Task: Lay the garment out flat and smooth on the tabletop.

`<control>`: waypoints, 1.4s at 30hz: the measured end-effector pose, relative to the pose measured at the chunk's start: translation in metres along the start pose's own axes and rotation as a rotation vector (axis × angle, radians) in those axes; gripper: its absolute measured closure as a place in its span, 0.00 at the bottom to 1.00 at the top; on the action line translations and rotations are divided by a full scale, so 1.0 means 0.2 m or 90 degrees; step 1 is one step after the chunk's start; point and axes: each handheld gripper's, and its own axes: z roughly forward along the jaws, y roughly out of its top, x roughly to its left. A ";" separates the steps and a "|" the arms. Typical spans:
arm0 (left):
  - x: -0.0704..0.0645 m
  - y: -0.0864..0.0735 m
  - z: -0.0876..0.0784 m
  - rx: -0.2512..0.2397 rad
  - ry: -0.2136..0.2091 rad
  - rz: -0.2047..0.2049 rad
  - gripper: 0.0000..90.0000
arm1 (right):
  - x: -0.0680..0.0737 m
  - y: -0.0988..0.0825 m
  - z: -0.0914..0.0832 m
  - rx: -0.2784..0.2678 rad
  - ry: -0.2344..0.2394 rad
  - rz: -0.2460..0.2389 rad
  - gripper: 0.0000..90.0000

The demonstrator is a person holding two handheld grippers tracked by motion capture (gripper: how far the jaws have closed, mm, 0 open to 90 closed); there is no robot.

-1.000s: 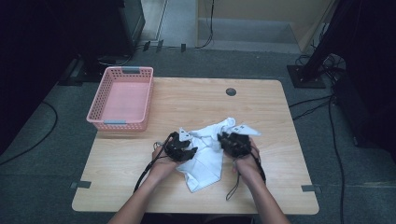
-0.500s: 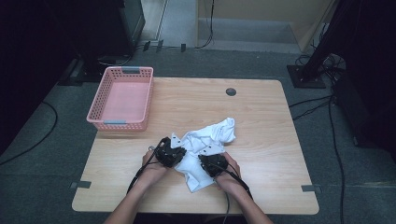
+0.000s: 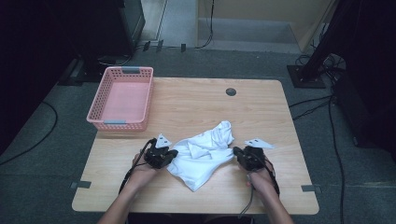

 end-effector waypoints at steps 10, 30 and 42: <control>-0.10 0.07 -0.04 -0.045 -0.047 -0.013 0.78 | -0.10 -0.01 -0.09 -0.037 -0.051 0.066 0.91; -0.12 0.14 0.00 -0.074 0.054 -0.051 0.97 | 0.05 -0.03 0.02 0.025 -0.019 -0.057 0.99; 0.30 -0.04 -0.21 -0.108 0.123 -0.201 0.98 | -0.28 -0.05 -0.15 -0.040 -0.105 0.131 0.99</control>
